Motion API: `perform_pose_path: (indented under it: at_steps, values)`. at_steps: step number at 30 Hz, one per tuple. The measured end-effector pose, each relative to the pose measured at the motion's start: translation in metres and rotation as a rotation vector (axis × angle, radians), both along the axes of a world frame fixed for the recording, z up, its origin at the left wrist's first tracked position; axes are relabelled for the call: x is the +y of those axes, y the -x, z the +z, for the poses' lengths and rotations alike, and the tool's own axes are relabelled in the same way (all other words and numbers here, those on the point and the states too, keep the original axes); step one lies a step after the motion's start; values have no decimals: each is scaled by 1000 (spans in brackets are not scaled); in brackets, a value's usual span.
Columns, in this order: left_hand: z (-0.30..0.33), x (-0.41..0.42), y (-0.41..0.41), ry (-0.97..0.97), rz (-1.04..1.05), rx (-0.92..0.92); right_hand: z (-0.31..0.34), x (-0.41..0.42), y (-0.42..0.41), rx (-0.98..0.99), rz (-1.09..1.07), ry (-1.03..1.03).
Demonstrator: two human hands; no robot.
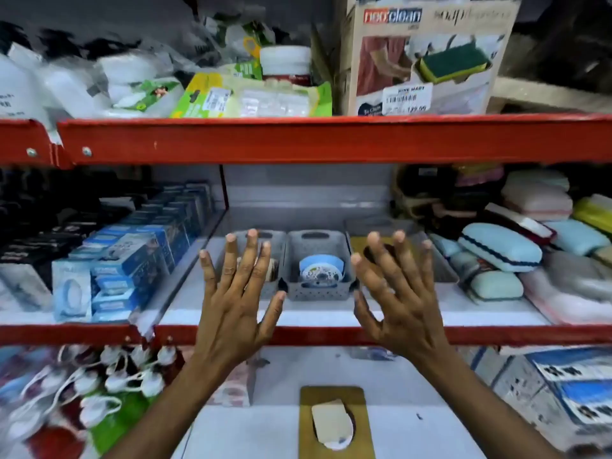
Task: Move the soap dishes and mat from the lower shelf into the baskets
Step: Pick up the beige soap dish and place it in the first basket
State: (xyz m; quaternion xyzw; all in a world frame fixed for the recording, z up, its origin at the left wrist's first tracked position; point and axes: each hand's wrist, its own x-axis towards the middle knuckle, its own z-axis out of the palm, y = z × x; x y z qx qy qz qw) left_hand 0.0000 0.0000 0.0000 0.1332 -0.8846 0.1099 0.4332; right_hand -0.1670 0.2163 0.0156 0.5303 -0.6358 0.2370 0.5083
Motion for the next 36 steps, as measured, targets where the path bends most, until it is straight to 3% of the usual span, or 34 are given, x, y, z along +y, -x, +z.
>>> perform_pose_path:
  at_steps: [6, 8, 12, 15, 18, 30, 36]
  values:
    - [-37, -17, 2, -81, 89, -160, -93, 16, -3, 158, 310, -334]
    - [-47, -24, 2, -104, 116, -185, -126, 20, -6, 103, 357, -484]
    - [-57, -28, 5, -132, 154, -222, -188, 16, -9, -272, 207, -933]
    - [-61, -30, 6, -146, 177, -225, -227, 9, -3, -662, 28, -1119]
    - [-63, -33, 8, -160, 176, -208, -253, 1, 3, -847, -91, -1259]
    - [-66, -33, 8, -194, 147, -203, -276, -20, 17, -976, -149, -1368]
    - [-68, -36, 8, -186, 149, -196, -260, -12, 8, -1077, -12, -1099]
